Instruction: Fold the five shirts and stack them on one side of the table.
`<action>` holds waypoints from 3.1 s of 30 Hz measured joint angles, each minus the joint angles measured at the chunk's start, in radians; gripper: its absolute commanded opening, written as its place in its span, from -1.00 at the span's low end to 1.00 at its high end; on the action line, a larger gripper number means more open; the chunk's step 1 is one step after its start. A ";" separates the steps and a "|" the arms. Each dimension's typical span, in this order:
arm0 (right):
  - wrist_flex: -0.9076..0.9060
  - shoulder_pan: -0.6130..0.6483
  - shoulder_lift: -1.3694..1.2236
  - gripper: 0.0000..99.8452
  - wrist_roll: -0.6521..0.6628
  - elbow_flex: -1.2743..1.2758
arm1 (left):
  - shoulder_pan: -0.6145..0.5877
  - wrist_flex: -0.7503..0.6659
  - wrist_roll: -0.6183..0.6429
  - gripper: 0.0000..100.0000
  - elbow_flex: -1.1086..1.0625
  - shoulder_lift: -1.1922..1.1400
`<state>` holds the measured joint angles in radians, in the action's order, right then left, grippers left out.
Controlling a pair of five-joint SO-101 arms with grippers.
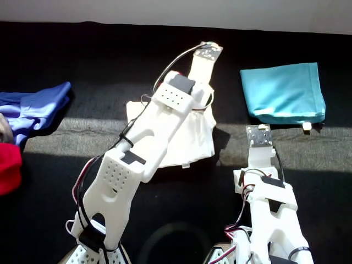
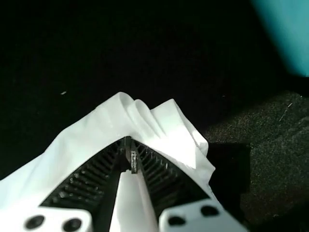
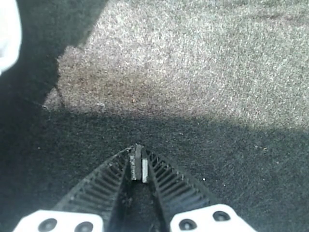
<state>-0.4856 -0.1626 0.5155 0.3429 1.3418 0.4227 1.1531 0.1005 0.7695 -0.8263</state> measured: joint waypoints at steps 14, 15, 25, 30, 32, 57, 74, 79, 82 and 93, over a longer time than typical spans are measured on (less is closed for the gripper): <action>0.000 0.000 0.002 -0.94 0.000 -0.002 | 0.044 0.261 -0.002 -0.98 0.137 0.055; -0.005 0.000 0.002 -0.89 0.000 -0.009 | 0.044 0.304 -0.002 -0.98 0.172 0.075; -0.476 0.008 -0.014 -0.51 -0.206 -0.486 | -0.084 0.615 -0.002 -0.98 0.322 0.298; -0.680 0.155 -0.046 -0.49 -0.241 -0.815 | -0.180 0.621 -0.002 -0.98 0.126 0.474; -0.729 0.206 -0.106 -0.42 -0.278 -0.922 | -0.221 0.621 -0.002 -0.98 0.003 0.560; -1.030 0.516 -1.097 -0.35 -0.623 -1.907 | -0.772 0.448 -0.106 -0.98 -0.914 1.060; -0.937 0.523 -1.324 -0.35 -0.623 -1.941 | -0.772 0.388 -0.106 -0.98 -0.961 1.060; -0.937 0.522 -1.369 -0.71 -0.623 -1.967 | -0.772 0.388 -0.106 -0.98 -0.961 1.060; -0.948 0.516 -1.373 -0.94 -0.623 -1.972 | -0.772 0.367 -0.106 -0.98 -0.961 1.060; -1.097 0.310 -1.349 -0.99 -0.423 -2.242 | -0.772 0.342 -0.106 -0.98 -0.961 1.060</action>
<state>-1.5827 0.1473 -0.8332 -0.0806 -0.8999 -0.3491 1.4952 -0.0054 -0.1910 0.2340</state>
